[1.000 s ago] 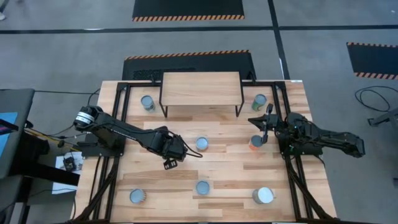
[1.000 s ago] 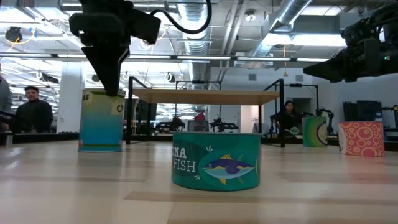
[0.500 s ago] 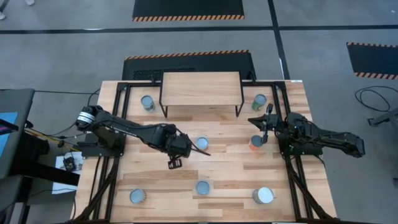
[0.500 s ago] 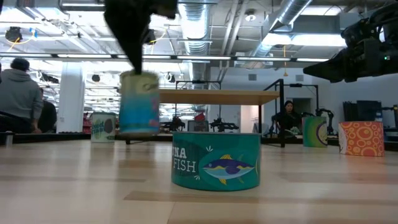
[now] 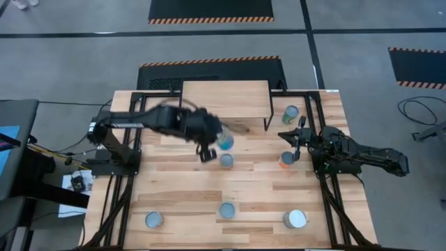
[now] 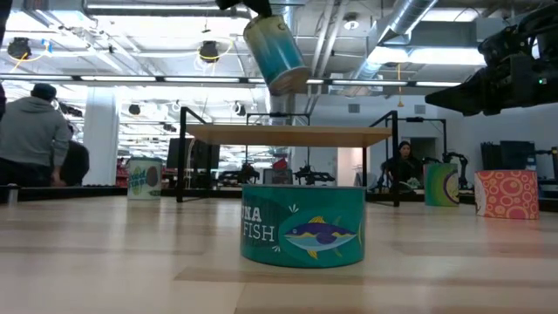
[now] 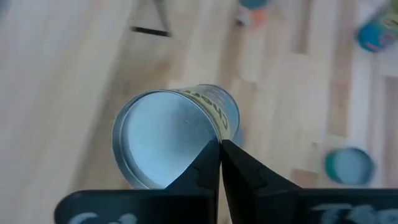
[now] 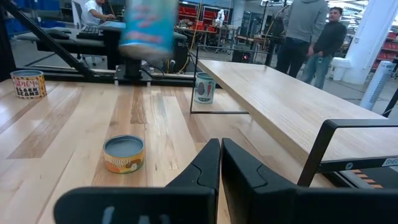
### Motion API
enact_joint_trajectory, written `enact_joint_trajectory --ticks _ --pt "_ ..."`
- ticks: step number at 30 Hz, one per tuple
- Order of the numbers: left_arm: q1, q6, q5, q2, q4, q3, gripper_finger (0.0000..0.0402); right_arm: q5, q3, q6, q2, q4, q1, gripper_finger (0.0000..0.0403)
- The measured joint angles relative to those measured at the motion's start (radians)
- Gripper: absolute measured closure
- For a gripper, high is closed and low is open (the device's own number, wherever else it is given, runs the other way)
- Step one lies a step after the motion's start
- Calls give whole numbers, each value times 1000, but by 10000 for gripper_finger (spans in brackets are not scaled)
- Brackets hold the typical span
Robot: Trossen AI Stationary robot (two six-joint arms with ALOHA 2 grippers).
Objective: Pick and place cans onto a shelf
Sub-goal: Put the top canned cherries on the shelf
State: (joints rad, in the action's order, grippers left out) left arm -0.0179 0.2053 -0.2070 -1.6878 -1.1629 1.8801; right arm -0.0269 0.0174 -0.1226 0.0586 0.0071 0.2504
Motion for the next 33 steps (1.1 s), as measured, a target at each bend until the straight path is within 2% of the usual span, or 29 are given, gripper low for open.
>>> enact_joint_trajectory --ticks 13,17,22,28,33 --pt "415 -165 53 0 -6 43 401 0 0 0 0 0 0 365" --pt "506 -211 93 -3 6 43 401 0 0 0 0 0 0 365" --pt "561 -277 122 -74 15 58 401 0 0 0 0 0 0 365" --pt "579 -362 91 -222 -79 246 401 0 0 0 0 0 0 365" --pt "599 -416 7 -339 -233 445 401 0 0 0 0 0 0 365"
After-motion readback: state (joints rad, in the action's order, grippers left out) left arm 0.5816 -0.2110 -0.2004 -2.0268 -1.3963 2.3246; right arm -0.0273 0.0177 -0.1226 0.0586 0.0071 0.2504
